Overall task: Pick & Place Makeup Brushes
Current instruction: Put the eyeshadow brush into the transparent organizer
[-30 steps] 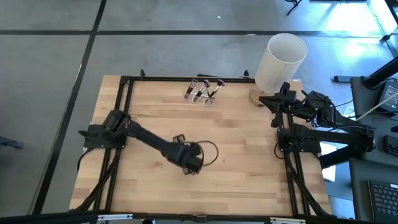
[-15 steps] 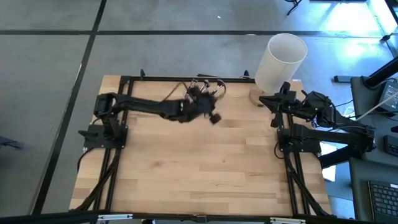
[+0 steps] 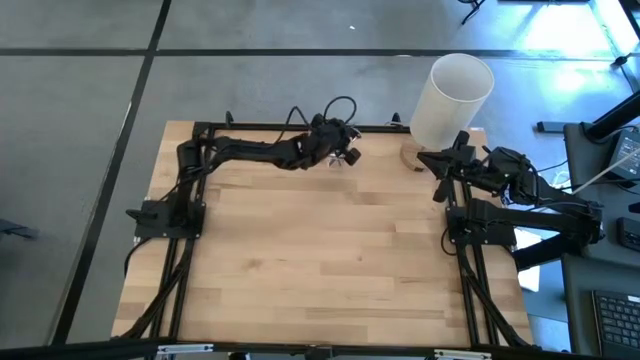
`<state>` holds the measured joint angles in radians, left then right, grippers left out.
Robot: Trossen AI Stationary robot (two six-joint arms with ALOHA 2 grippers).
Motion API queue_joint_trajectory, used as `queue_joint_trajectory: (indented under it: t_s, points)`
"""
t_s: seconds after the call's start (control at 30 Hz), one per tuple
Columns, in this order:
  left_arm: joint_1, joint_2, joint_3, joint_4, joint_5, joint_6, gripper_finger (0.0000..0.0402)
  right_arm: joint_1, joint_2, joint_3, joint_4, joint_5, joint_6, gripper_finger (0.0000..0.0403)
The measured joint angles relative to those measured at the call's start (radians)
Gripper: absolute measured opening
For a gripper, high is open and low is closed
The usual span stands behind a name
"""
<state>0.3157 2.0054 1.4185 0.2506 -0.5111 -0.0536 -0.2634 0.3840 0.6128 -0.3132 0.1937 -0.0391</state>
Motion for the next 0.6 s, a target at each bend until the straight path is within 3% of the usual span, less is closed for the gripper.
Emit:
queue_joint_trajectory:
  t_s: [0.17, 0.6]
  points:
    - [0.020, 0.033, 0.002, 0.023, 0.044, -0.037, 0.0024, 0.000, 0.000, 0.000, -0.001, 0.000, -0.001, 0.0030]
    - [0.014, 0.044, 0.001, 0.011, -0.013, -0.090, 0.0069, 0.000, 0.000, 0.000, -0.007, -0.002, 0.002, 0.0030]
